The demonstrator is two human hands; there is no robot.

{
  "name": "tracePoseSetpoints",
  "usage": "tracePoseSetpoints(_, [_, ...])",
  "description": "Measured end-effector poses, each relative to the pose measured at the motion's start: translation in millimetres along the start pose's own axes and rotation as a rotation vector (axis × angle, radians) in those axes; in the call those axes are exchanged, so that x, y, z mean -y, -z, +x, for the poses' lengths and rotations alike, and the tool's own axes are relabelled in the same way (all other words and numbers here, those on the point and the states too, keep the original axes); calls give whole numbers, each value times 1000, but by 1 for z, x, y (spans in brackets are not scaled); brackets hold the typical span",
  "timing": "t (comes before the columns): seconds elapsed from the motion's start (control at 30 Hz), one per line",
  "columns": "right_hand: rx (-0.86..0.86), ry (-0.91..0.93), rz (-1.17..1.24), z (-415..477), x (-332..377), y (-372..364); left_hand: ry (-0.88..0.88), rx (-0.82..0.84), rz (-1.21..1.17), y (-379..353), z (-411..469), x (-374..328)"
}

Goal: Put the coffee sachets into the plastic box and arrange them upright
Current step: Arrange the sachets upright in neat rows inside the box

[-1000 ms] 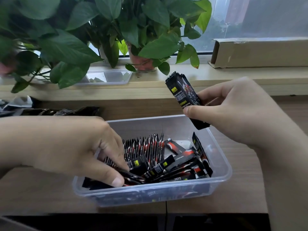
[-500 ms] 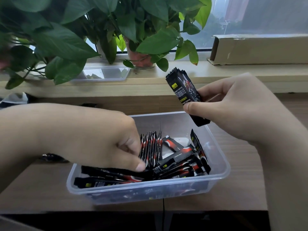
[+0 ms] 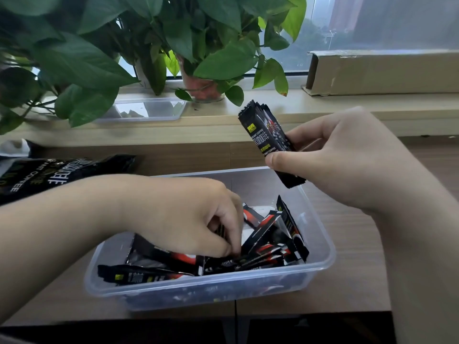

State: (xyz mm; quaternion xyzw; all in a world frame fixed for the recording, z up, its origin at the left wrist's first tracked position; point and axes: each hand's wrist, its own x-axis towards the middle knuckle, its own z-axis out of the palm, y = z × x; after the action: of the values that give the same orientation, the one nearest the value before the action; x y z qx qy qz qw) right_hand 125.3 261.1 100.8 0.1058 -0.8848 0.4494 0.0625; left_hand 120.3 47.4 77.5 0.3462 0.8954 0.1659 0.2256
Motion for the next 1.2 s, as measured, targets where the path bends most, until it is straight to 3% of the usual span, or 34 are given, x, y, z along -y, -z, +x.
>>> tracePoseSetpoints(0.33, [9,32,-40,0,4,-7,222,-278,189,-21,41,-22])
tracePoseSetpoints(0.5, [11,11,-41,0,5,-6,459,-432,144,-7,38,-27])
tracePoseSetpoints(0.73, [11,2,-41,-1,5,-5,560,-225,40,-8,30,-17])
tracePoseSetpoints(0.83, [14,-17,-31,-2,5,-4,571,-217,64,-13,33,-13])
tracePoseSetpoints(0.93, [25,-38,-52,-4,7,-4,522,-287,150,-18,35,-9])
tracePoseSetpoints(1.07, [20,-50,-70,-5,8,-2,254,-380,320,-20,32,-5])
tracePoseSetpoints(1.2, [-3,-53,-64,-5,7,-1,-28,-281,387,-19,32,4])
